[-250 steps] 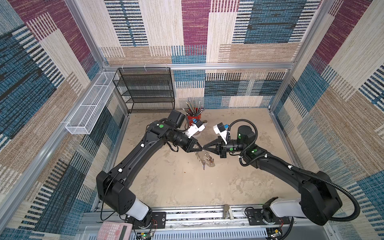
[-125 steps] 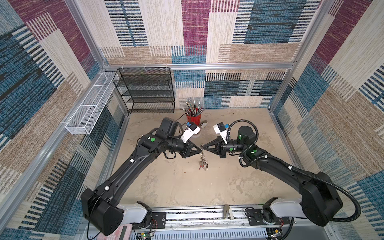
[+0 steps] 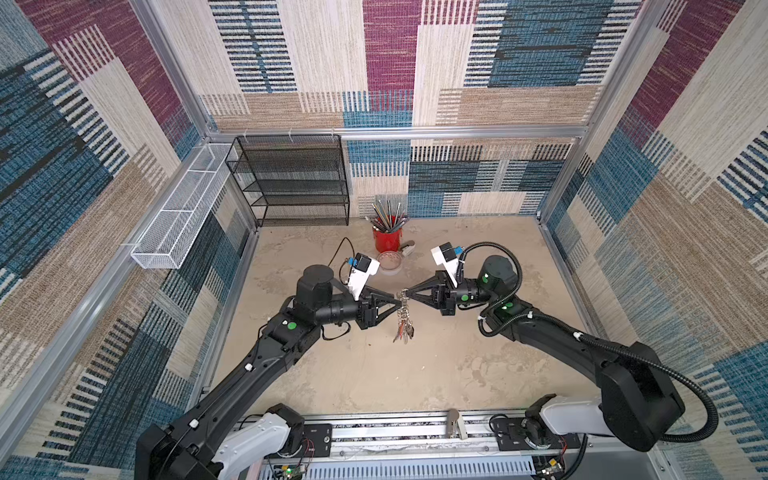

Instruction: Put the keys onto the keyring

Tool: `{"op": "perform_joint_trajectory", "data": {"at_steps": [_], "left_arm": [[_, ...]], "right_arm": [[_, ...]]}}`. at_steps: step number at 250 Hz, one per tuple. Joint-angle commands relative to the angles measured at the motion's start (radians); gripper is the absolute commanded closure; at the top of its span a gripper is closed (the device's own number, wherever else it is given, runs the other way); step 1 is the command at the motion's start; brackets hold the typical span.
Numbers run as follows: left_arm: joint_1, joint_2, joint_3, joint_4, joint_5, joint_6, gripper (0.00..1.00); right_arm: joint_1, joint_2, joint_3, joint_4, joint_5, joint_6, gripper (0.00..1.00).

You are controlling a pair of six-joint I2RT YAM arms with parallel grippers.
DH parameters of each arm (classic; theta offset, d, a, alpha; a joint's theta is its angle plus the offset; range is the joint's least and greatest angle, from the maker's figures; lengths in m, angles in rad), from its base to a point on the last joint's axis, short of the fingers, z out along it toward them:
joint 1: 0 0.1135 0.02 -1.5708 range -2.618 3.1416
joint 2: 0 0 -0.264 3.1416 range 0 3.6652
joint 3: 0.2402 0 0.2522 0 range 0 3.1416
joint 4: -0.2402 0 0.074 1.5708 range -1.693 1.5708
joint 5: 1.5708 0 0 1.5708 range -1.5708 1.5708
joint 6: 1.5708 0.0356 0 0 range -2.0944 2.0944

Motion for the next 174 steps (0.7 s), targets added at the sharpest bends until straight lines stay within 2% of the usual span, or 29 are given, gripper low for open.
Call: {"op": "perform_joint_trajectory", "data": {"at_steps": [1, 67, 132, 174], "left_arm": [[0.004, -0.007, -0.050, 0.322, 0.019, -0.128, 0.58], [0.003, 0.051, -0.091, 0.486, 0.120, -0.190, 0.67], [0.001, 0.057, -0.107, 0.497, 0.130, -0.191, 0.77], [0.001, 0.052, -0.115, 0.485, 0.129, -0.189, 0.79]], "right_arm": [[0.001, -0.004, 0.001, 0.088, -0.021, 0.039, 1.00], [0.000, 0.003, 0.010, 0.103, -0.027, 0.055, 1.00], [0.001, 0.018, 0.021, 0.116, -0.027, 0.071, 1.00], [0.001, 0.031, 0.027, 0.131, -0.030, 0.082, 1.00]]}}
